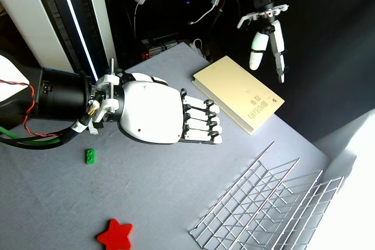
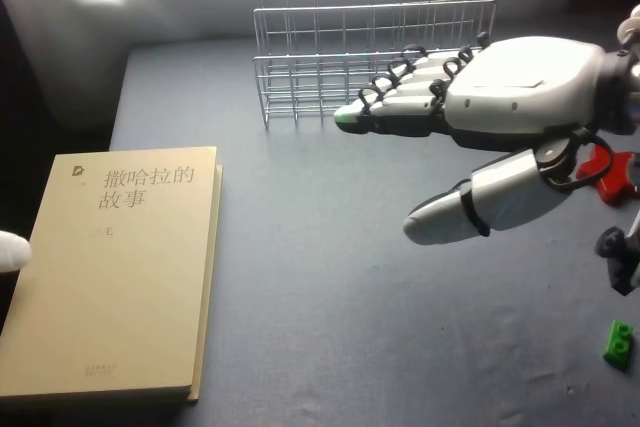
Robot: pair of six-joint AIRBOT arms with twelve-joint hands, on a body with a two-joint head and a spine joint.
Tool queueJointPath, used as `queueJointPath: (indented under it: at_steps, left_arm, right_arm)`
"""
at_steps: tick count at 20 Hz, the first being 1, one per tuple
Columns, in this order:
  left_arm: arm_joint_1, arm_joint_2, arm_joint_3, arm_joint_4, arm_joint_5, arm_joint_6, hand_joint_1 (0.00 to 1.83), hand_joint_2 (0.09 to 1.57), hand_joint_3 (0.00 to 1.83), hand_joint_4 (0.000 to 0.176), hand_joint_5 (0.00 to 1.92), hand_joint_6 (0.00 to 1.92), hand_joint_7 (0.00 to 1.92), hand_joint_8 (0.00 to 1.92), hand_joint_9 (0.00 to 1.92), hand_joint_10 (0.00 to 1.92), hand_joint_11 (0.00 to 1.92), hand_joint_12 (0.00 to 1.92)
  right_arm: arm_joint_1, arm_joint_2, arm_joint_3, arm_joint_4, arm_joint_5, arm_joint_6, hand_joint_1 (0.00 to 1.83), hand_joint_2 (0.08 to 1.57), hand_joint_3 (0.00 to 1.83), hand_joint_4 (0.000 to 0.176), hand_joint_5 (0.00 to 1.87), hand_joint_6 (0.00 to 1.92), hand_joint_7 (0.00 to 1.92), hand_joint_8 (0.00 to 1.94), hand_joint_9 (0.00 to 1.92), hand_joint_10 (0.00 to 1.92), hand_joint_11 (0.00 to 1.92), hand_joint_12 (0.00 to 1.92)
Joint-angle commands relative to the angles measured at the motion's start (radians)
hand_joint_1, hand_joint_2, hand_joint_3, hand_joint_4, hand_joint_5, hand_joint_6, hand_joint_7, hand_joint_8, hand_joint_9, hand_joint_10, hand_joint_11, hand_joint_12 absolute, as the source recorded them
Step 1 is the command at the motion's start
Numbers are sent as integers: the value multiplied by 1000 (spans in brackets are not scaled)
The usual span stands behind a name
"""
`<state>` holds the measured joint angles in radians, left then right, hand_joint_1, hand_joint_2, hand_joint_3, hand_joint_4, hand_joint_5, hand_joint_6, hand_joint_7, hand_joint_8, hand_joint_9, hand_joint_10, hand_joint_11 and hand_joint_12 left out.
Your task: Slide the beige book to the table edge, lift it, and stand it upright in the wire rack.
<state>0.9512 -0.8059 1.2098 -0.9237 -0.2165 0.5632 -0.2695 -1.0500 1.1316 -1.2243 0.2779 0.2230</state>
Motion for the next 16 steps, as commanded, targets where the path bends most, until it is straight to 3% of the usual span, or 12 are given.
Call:
queueJointPath:
  at_steps: [1,2,4,6,8,12,16]
  left_arm:
    - [-14,0,14,-1,-54,-2,564,1082,1,52,38,0,62,0,78,0,0,309]
    - [-23,-5,21,-1,-48,-2,559,1083,1,54,36,1,62,1,75,0,0,297]
    - [-54,-23,44,-1,-33,-3,557,1078,0,51,55,9,77,7,84,4,0,294]
    - [-87,-43,66,-2,-24,-10,550,1077,0,56,51,3,88,6,86,4,0,253]
    - [-116,-60,85,-2,-17,-21,505,1098,6,51,44,1,68,0,76,0,0,256]
    - [-129,-76,103,-2,-18,-61,501,1092,0,59,31,1,96,5,106,8,0,342]
    - [-133,-94,122,-2,-18,-89,509,1094,0,47,84,12,109,1,113,3,0,392]
  right_arm:
    - [5,6,-6,29,57,0,190,1140,1,0,42,1,97,2,59,1,0,134]
    - [5,7,-6,29,59,0,190,1143,1,0,24,0,95,0,47,0,0,101]
    - [5,7,-6,29,56,0,208,1127,0,0,77,8,128,2,76,5,0,256]
    - [0,7,-8,29,50,-4,212,1125,0,0,78,4,110,0,72,1,0,282]
    - [-1,7,-11,29,34,-11,205,1133,2,0,63,0,102,0,59,0,0,260]
    - [-3,7,-15,29,34,-20,199,1147,3,0,43,1,94,1,59,2,0,200]
    - [-5,7,-15,29,34,-27,185,1149,2,0,39,0,72,0,35,0,0,139]
